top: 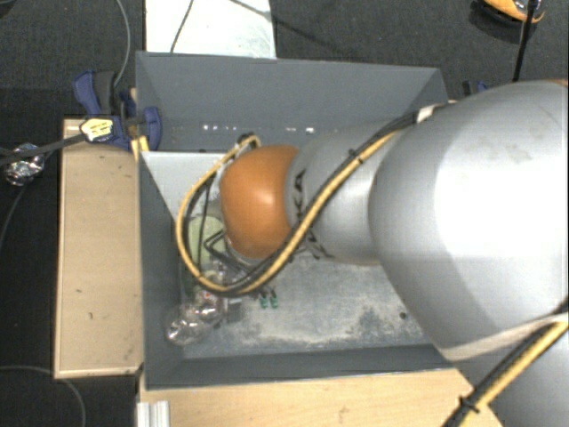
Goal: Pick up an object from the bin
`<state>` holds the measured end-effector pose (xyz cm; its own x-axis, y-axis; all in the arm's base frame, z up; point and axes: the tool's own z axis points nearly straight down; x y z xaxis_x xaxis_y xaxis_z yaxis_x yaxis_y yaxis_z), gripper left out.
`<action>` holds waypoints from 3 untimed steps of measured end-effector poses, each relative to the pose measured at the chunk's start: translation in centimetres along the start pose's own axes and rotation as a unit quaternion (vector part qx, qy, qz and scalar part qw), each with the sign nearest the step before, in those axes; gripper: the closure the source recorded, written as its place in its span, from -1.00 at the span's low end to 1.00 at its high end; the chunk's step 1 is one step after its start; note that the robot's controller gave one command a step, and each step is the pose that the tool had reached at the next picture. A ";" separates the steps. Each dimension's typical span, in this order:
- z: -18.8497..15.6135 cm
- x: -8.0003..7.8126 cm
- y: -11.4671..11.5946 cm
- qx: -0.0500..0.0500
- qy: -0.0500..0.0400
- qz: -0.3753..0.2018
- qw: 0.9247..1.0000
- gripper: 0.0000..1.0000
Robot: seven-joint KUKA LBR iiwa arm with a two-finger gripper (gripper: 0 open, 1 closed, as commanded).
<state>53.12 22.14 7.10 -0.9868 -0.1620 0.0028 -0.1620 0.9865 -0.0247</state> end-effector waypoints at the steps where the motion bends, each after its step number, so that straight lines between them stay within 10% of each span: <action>1: 0.0 0.1 0.7 -0.006 -0.001 -0.001 1.000 -1.00; 2: 0.1 0.2 0.7 -0.005 0.000 0.000 1.000 1.00; 3: 0.1 0.1 0.7 -0.005 0.000 0.001 1.000 1.00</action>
Offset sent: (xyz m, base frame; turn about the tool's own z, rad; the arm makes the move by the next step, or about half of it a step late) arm 0.0000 0.0000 0.0000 0.0000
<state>52.87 22.75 7.01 -0.9870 -0.1610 0.0028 -0.1610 0.9868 -0.0146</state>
